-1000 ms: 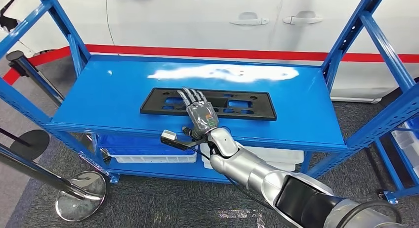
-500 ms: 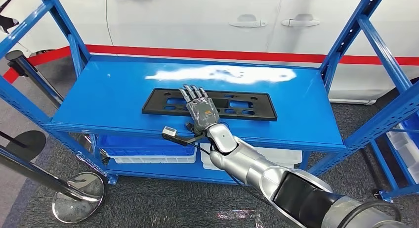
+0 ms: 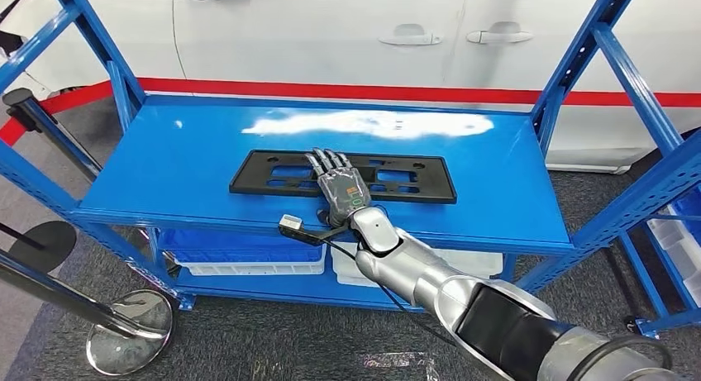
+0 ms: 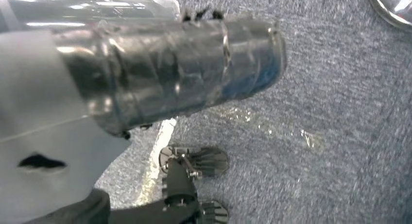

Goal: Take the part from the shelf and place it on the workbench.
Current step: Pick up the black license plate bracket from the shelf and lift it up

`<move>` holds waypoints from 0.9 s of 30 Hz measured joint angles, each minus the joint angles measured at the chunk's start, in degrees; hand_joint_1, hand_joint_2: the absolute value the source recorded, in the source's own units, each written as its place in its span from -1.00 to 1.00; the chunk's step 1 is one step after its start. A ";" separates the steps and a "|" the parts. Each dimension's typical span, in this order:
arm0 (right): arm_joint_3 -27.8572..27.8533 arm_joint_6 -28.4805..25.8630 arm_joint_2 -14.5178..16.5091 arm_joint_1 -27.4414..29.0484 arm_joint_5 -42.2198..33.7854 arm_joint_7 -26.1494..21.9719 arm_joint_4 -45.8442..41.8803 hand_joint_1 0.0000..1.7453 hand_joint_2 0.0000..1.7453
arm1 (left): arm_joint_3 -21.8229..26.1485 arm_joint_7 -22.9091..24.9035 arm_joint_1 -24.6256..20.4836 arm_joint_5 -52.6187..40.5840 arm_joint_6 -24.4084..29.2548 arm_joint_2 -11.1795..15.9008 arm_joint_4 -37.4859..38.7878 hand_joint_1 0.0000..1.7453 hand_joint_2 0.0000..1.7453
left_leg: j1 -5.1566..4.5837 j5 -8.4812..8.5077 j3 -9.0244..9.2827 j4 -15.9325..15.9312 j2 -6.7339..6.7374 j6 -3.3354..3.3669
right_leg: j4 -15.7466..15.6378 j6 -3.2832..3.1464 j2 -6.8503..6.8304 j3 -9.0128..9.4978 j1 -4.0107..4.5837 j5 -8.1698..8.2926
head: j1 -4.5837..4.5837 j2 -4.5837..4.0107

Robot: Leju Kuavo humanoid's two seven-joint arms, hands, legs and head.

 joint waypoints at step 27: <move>-0.45 6.85 -3.49 -1.55 1.89 7.35 6.44 1.00 1.00 | -0.01 -0.90 -0.05 -0.78 -0.08 -0.15 0.00 -1.00 -1.00 | -0.68 0.98 1.16 -1.54 0.03 1.95 | -1.47 -0.10 -0.26 1.86 1.37 -0.65 | 0.01 0.00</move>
